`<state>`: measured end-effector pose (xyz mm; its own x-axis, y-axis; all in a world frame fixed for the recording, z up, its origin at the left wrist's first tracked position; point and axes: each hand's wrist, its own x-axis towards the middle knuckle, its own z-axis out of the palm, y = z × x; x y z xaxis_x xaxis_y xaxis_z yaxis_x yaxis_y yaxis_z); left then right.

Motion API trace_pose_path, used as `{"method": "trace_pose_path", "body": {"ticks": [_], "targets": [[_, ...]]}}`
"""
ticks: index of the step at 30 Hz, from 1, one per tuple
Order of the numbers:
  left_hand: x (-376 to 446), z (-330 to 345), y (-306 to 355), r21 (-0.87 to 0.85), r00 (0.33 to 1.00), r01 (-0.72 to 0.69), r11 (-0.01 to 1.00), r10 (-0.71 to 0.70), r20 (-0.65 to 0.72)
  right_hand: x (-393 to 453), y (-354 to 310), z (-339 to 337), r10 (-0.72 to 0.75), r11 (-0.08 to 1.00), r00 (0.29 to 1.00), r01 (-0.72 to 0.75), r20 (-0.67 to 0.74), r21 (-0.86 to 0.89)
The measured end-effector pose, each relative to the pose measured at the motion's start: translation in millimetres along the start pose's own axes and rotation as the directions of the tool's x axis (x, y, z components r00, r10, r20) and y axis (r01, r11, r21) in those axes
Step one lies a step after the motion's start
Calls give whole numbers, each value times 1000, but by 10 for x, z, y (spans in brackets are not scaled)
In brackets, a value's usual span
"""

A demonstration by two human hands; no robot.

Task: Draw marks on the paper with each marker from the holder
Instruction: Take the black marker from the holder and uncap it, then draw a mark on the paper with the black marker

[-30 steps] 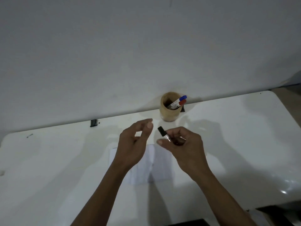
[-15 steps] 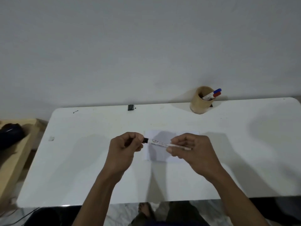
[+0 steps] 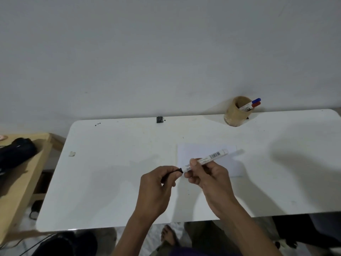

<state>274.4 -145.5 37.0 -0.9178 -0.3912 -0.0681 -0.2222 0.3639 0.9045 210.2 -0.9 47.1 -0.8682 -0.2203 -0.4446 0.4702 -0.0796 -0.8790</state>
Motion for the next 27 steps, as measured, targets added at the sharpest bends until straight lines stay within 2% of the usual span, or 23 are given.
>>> {"method": "trace_pose_path", "body": {"ticks": [3, 8, 15, 20, 27], "targets": [[108, -11, -21, 42, 1000, 12, 999, -13, 26, 126, -22, 13, -20, 999, 999, 21, 26, -36], [410, -102, -154, 11, 983, 178, 984, -177, -37, 522, -146, -42, 27, 976, 997, -10, -72, 217], [1232, -23, -515, 282, 956, 269, 921, -220, -193, 929, -131, -237, 17, 995, 993, -5, -113, 104], [1610, 106, -767, 464, 963, 269, 844, -241, -121, 1050, 4, -265, 48, 998, 990, -41, -131, 57], [1672, 162, -755, 522, 953, 293, 801, -286, -95, 1139, 73, -346, 70, 998, 987, -68, -146, 17]]}}
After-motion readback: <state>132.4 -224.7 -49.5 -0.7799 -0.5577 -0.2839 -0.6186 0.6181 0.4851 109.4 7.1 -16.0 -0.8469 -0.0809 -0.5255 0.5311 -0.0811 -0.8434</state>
